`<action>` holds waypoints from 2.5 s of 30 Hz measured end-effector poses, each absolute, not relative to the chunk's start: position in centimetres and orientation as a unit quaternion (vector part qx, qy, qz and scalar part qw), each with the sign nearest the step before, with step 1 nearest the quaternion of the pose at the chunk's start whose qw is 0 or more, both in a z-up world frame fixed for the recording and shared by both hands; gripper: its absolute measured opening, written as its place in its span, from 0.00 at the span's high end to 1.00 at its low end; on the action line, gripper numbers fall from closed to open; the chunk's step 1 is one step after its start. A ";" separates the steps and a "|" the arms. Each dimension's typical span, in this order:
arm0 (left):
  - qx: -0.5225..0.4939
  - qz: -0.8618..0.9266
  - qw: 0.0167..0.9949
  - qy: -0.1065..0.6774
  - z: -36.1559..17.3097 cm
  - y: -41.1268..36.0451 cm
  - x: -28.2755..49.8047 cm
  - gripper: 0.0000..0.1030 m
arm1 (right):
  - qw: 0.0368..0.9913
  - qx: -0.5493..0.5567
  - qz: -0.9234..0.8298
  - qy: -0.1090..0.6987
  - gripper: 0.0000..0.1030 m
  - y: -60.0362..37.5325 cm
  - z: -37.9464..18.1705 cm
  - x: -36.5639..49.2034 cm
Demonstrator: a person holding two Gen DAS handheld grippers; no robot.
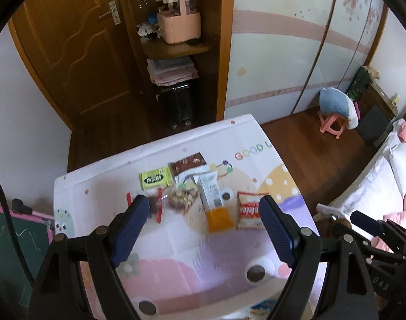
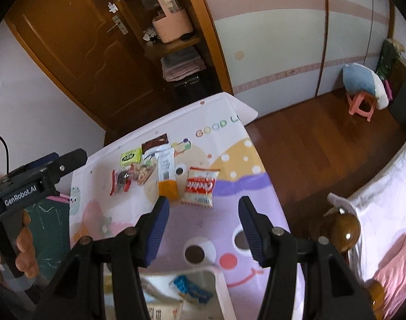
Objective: Organize snacks
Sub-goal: 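Move both grippers back toward the remaining snacks, then grasp the white-and-orange wafer bar with the left gripper while the right grasps the red Cookies bag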
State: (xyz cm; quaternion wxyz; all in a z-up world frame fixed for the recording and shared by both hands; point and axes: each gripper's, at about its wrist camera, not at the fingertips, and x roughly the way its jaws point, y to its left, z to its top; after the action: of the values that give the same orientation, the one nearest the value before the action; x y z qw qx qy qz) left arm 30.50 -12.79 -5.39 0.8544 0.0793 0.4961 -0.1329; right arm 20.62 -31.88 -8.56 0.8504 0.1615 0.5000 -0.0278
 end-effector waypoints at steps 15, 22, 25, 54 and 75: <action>0.032 -0.127 0.782 0.609 -18.8 -11.8 36.6 0.19 | 0.803 0.124 -0.005 0.583 0.47 -28.7 -17.3 28.4; 0.009 -0.134 0.760 0.636 -22.3 -11.8 37.3 0.19 | 0.775 0.123 -0.012 0.620 0.47 -28.4 -21.6 29.5; 0.003 -0.138 0.751 0.645 -23.4 -12.1 37.4 0.19 | 0.767 0.125 -0.014 0.629 0.47 -28.5 -22.8 29.8; -0.072 -0.136 0.714 0.683 -28.4 -15.0 38.7 0.27 | 0.755 0.172 -0.015 0.633 0.47 -30.0 -26.4 32.9; -0.048 -0.119 0.752 0.647 -23.6 -14.8 35.7 0.72 | 0.780 0.172 0.030 0.601 0.98 -29.2 -23.2 31.2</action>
State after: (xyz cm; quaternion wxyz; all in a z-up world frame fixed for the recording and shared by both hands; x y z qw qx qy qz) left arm 35.75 -14.84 -23.64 0.7519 -0.0480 0.6467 -0.1186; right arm 31.17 -29.19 -23.19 0.7800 0.1721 0.6010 0.0302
